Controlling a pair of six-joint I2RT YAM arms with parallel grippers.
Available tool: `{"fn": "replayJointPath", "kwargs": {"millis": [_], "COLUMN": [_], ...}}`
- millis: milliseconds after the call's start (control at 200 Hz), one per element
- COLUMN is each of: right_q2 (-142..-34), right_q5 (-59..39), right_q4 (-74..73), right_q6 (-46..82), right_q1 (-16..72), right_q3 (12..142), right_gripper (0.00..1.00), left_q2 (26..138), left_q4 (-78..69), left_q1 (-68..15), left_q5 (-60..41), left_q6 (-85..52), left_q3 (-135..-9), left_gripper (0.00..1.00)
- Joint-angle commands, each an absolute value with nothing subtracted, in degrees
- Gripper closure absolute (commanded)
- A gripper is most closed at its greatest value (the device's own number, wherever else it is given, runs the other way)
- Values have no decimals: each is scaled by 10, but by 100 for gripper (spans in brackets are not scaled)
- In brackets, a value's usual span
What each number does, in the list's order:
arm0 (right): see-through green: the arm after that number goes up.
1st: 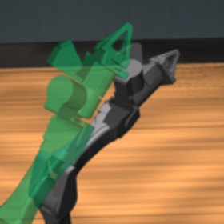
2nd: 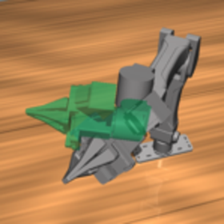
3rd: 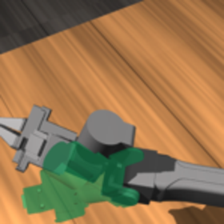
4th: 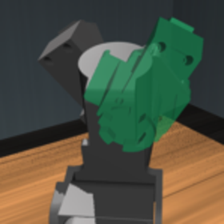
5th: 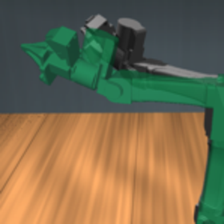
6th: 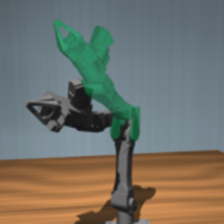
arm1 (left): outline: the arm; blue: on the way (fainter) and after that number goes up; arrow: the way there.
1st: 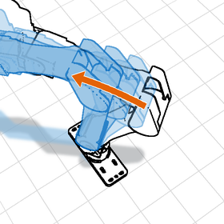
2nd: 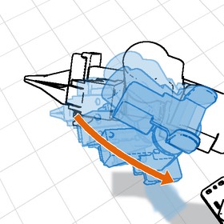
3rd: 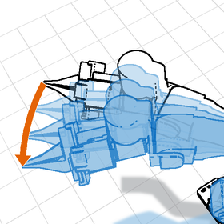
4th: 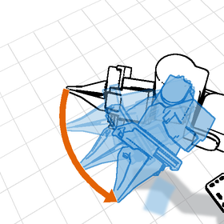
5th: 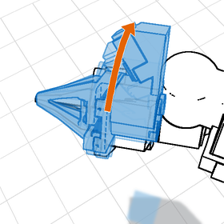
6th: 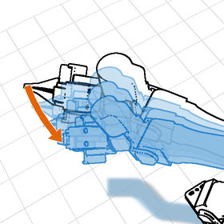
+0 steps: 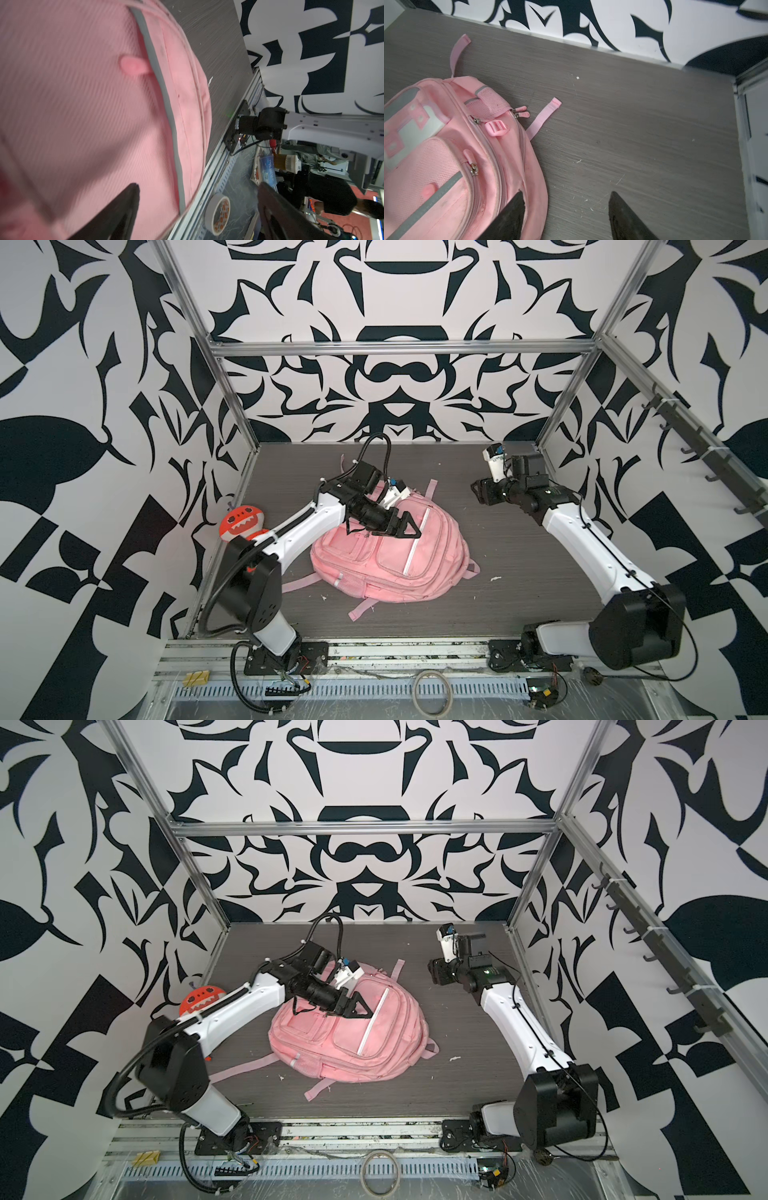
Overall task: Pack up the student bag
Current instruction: 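Release the zipper pull and draw the right gripper back from the bag, then release the bag edge with left gripper and lower the bag flat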
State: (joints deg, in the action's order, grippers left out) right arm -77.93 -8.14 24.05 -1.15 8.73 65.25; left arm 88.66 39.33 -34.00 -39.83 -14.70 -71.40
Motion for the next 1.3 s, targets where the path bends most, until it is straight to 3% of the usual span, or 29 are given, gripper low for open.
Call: {"fn": "replayJointPath", "kwargs": {"millis": [0, 260, 555, 690, 975, 1295], "right_q2": [-812, -951, -1062, -1088, -1095, -996], "right_q5": [-45, -55, -48, -52, -45, -56], "right_q4": [256, 270, 265, 260, 259, 204], "right_q6": [65, 118, 159, 167, 162, 192], "right_q1": [87, 87, 88, 95, 116, 145], "right_q3": [669, 754, 789, 790, 748, 588], "right_gripper": [33, 30, 32, 32, 33, 36], "left_q2": [825, 691, 644, 651, 701, 829], "left_q4": [461, 492, 478, 431, 303, 170], "left_q1": [-331, -285, -164, -151, -144, -120], "left_q5": [-346, -320, -358, -343, -329, -340], "left_q6": [-216, -310, -341, -345, -376, -368], "left_q3": [-647, -524, -422, -407, -385, -432], "left_gripper": [4, 1, 0, 1, 1, 1]}}
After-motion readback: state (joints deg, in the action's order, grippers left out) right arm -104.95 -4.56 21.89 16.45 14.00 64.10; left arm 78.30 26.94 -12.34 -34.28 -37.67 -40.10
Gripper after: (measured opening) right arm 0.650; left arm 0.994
